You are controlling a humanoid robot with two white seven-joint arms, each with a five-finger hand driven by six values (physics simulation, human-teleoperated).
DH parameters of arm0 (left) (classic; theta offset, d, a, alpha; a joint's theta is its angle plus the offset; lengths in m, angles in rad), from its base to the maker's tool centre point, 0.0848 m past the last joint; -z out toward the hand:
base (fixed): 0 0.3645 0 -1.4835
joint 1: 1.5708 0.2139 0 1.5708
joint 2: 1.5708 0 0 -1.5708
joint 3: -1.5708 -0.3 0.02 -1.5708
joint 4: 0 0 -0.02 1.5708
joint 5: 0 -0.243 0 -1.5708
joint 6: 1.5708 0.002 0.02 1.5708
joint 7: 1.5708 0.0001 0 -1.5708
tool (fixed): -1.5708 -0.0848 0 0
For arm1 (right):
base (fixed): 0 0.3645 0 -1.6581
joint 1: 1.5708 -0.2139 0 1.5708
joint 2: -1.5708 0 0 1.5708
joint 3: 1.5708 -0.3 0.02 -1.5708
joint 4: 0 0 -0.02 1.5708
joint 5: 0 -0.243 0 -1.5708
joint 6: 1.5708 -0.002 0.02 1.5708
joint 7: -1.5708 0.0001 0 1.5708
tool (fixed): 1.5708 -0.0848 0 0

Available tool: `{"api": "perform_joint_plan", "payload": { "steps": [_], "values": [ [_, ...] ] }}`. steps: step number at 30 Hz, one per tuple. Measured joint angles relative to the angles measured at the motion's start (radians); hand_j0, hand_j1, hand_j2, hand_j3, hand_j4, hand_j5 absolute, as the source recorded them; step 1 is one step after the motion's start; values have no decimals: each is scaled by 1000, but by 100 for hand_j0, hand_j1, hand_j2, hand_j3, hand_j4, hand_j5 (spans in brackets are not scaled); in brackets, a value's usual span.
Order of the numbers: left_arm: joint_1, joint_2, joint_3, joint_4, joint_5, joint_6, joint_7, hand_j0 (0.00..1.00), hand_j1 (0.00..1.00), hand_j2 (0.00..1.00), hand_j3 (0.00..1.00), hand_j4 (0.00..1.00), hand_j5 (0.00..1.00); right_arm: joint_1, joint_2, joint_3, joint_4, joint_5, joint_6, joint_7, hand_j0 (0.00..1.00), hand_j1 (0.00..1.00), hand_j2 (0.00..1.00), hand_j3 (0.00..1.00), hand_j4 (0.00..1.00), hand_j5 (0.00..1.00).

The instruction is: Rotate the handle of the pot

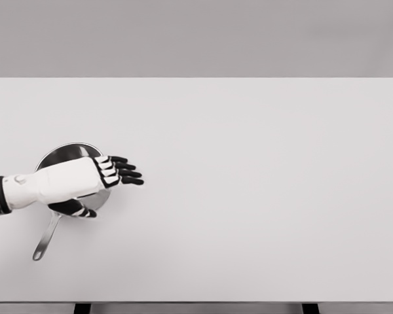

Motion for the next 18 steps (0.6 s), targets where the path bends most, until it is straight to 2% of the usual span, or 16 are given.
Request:
{"api": "perform_joint_plan", "payload": {
  "steps": [5,14,16,18],
  "values": [
    [6,17,5,1,-1,0,47,100,100,100,100,100,100,0,0,0,0,0,0,0,100,100,100,100,100,100],
    [26,39,-1,1,-27,0,54,100,100,100,100,100,100,0,0,0,0,0,0,0,100,100,100,100,100,100],
    [60,53,-1,1,-30,0,53,100,100,100,100,100,100,0,0,0,0,0,0,0,100,100,100,100,100,100],
    [67,67,0,3,-33,0,53,100,100,100,100,100,100,0,0,0,0,0,0,0,100,100,100,100,100,100]
  ]
}}
